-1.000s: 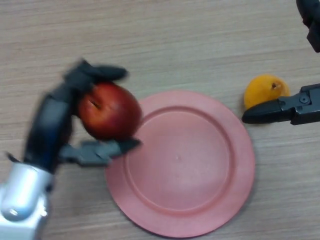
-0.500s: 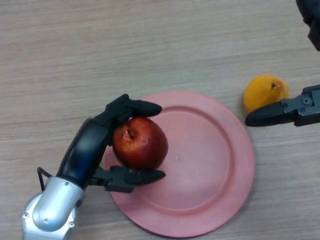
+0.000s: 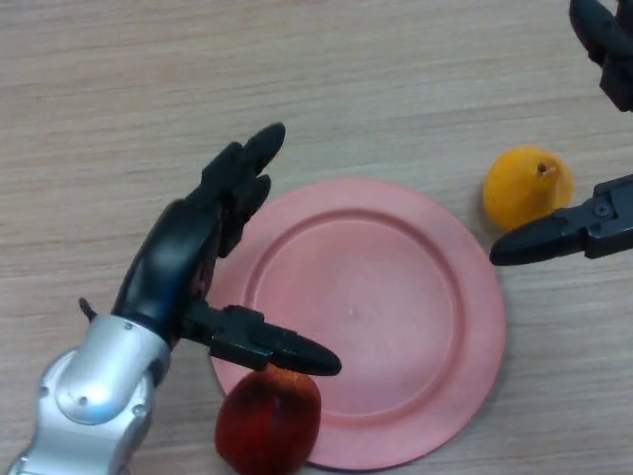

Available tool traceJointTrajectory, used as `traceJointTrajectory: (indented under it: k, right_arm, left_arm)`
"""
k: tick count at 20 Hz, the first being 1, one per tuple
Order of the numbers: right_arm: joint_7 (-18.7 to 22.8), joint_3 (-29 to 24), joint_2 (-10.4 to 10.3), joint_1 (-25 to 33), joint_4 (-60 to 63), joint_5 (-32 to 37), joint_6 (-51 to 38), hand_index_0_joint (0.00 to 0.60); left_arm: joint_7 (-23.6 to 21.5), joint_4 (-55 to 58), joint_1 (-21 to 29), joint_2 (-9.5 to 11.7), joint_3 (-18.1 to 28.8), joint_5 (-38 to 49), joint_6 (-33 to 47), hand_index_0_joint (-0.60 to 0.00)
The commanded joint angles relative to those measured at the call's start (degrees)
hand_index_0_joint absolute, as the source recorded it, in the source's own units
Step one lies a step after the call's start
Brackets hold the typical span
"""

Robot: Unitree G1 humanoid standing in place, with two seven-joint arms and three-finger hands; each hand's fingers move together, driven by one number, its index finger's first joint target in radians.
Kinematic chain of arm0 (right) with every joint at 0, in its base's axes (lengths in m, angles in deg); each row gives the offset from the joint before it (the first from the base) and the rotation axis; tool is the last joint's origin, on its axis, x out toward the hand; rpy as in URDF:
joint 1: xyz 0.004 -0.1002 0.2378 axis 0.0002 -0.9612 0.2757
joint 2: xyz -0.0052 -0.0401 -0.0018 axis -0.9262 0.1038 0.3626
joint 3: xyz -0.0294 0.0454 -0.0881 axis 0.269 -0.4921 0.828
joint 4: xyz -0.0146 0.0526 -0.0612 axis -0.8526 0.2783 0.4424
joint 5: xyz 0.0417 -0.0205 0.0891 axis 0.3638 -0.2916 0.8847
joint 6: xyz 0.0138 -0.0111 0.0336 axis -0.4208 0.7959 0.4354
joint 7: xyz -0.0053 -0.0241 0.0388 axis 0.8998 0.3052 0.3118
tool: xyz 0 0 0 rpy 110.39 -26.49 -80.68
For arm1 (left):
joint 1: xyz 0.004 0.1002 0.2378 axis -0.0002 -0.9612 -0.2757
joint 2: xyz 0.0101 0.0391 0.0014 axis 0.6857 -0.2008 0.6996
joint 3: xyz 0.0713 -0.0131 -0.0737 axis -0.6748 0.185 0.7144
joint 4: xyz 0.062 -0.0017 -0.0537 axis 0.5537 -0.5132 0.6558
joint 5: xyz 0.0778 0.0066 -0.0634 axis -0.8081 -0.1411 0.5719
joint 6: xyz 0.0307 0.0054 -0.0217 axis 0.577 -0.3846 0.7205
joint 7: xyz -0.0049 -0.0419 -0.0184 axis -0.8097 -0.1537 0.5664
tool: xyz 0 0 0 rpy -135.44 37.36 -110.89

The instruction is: Pick up the red apple and place it on the plate

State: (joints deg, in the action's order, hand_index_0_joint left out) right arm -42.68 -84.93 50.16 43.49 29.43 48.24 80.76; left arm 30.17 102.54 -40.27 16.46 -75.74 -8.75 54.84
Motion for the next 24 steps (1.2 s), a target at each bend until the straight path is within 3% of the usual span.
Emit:
traceJointTrajectory:
  k: [1, 3, 4, 8, 11, 13, 15, 16, 19, 22, 24]
  right_arm:
    - [0.6, -5.0, 2.4, 2.4, -2.9, -1.9, -7.3, 0.0]
    - [0.1, -5.7, 2.8, 1.6, -2.9, -2.0, -8.0, 0.0]
    - [-0.2, -5.8, 2.7, 0.4, -2.2, -2.4, -10.0, 0.0]
    - [-0.5, -7.9, 1.1, -3.9, -1.8, -1.9, -14.8, 0.0]
    - [0.8, -10.9, 1.3, -5.2, -2.6, 2.0, -14.7, 0.0]
    - [1.2, -11.9, 2.1, -6.4, -2.2, 3.8, -16.5, 0.0]
    - [1.4, -11.9, 1.9, -8.1, -1.8, 4.5, -17.8, 0.0]
    - [1.7, -11.8, 1.5, -8.7, -2.8, 6.0, -16.1, 0.0]
    - [1.6, -10.4, 1.3, -9.0, -1.6, 5.8, -17.3, 0.0]
    - [1.1, -9.9, 1.4, -8.3, -0.2, 6.3, -16.6, 0.0]
    - [0.6, -10.1, 1.1, -9.0, -0.1, 6.3, -16.4, 0.0]
  left_arm:
    - [-0.6, 5.9, 3.0, 2.3, 6.2, 2.4, 2.2, 0.0]
    - [0.6, 8.6, 5.1, 4.6, 10.0, 5.6, 0.1, 0.0]
    - [1.6, 8.7, 6.6, 6.7, 11.2, 5.2, 0.1, 0.0]
    - [0.1, 9.2, 8.6, 8.2, 16.1, 10.0, 2.3, 0.0]
    - [-1.6, 10.0, 7.0, 9.0, 17.0, 11.6, 4.5, 0.0]
    - [-1.3, 10.8, 5.6, 9.4, 19.0, 14.1, 4.1, 0.0]
    - [-0.5, 10.8, 5.6, 11.4, 20.5, 15.7, 3.0, 0.0]
    - [2.0, 10.5, 5.4, 12.9, 21.5, 14.6, 3.8, 0.0]
    - [3.1, 10.2, 6.4, 13.4, 24.4, 16.2, 3.3, 0.0]
    - [3.7, 9.1, 5.3, 14.4, 23.9, 14.7, 7.5, 0.0]
    - [4.1, 10.4, 4.7, 14.2, 23.9, 14.4, 4.2, 0.0]
